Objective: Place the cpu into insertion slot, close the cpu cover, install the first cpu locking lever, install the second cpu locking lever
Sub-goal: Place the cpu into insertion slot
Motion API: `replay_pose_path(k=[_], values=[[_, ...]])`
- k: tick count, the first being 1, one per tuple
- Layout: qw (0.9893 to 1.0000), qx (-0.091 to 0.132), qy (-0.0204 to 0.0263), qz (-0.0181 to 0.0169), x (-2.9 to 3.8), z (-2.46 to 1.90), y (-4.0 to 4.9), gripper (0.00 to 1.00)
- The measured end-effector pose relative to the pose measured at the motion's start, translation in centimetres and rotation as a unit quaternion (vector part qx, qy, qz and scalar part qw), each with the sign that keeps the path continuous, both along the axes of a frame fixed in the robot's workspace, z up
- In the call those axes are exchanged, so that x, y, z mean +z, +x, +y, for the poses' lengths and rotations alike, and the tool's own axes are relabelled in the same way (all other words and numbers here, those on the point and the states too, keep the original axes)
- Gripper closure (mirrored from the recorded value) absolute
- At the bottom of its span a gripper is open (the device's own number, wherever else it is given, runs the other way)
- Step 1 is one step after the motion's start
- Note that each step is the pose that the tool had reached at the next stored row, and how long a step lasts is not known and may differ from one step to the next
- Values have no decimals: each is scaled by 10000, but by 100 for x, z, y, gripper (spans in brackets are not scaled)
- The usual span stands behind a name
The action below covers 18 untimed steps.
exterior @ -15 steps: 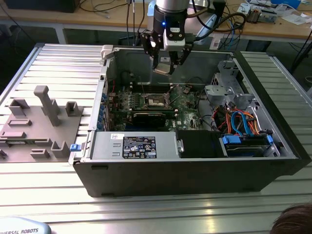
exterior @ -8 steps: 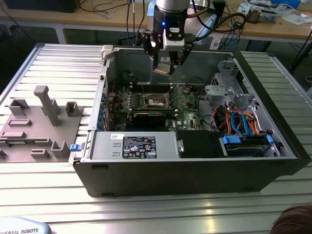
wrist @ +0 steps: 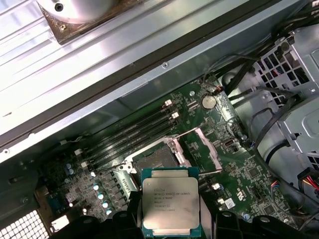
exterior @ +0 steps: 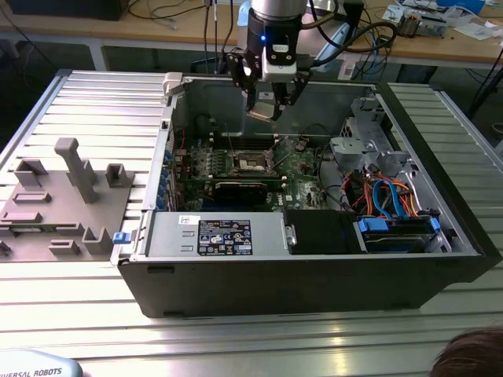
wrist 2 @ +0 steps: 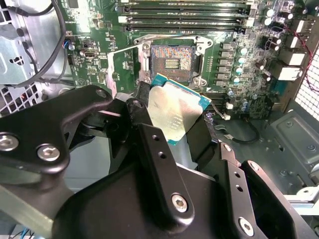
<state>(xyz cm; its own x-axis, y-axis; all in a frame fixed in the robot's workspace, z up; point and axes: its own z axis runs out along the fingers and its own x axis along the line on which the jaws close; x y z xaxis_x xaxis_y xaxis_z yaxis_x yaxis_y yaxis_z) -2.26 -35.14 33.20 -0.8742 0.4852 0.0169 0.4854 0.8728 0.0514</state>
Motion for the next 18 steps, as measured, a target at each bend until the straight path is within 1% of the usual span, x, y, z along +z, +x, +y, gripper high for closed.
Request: replay_pose_path(k=[18], values=[[9998, -209, -13, 0, -3, 0, 0, 45]])
